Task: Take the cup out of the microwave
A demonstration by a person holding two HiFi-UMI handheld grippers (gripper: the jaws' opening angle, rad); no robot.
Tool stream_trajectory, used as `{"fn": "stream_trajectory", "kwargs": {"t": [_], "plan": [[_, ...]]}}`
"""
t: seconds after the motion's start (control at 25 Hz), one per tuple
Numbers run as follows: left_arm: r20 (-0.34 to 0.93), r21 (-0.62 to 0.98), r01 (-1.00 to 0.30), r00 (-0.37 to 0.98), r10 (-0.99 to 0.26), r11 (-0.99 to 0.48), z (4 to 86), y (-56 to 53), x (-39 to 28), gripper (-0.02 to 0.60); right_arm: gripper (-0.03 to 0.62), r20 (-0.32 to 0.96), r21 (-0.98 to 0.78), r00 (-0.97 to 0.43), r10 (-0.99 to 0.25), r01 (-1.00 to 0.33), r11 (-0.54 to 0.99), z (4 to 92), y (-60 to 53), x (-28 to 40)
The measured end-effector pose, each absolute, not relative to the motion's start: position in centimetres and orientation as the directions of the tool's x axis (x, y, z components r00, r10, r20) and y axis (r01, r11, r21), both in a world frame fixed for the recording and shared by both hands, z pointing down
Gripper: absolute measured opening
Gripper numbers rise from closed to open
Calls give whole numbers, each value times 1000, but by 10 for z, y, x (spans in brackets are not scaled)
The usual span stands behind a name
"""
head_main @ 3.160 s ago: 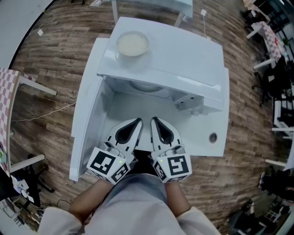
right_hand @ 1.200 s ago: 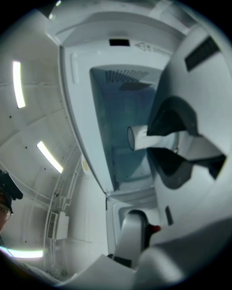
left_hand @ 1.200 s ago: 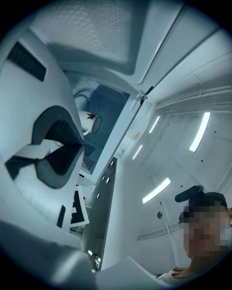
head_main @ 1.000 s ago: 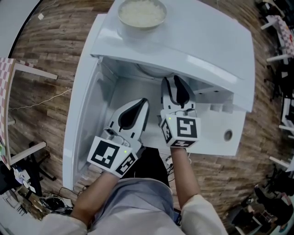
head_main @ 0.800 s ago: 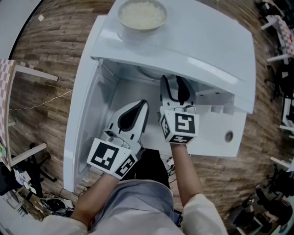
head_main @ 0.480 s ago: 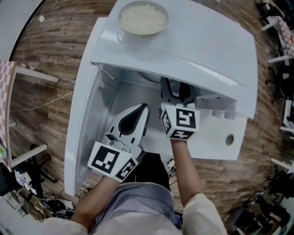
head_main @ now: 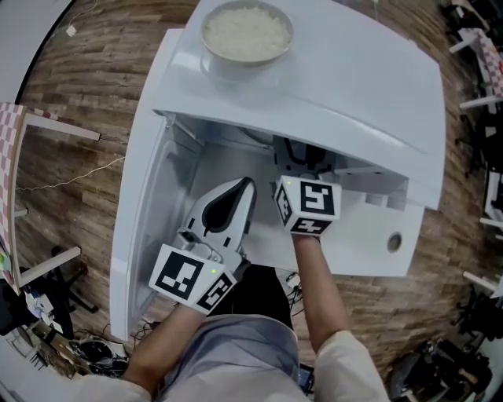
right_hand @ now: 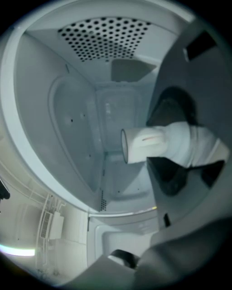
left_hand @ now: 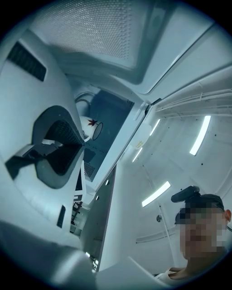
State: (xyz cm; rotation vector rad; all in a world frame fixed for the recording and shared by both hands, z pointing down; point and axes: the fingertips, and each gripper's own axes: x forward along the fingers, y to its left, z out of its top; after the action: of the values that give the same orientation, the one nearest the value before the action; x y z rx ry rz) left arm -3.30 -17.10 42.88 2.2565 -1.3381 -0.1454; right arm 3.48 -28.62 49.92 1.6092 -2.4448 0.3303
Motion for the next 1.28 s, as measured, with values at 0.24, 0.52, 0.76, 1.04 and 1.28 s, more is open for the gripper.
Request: {"fn": "stream_trajectory", "kwargs": {"t": [0.24,0.52,0.76,1.04,1.28], "plan": [[162,479,-794,499,-851,-375,429,-169,-39,15,209,276,-81,-398,-875,-917,391,499,-290,30],[162,483,-798,485,-859,-360,429,-171,-47,15,209,275,-70,-393,-877,-918,390,501,-296,28],[160,484,-800,480,-862,-355,430,-172,-50,14,201,277,-57,-407,-870,-911,408,501,-296,23],[158,489,-798,478,-864,-352,429,-173,-51,15,124,284,-24,-407,-868,-908,418,502,-295,21],[157,494,-795,479,-864,-351,430,-174,-50,15,87,291,-15,-413,-863,-904,427,503,-296,20]]}}
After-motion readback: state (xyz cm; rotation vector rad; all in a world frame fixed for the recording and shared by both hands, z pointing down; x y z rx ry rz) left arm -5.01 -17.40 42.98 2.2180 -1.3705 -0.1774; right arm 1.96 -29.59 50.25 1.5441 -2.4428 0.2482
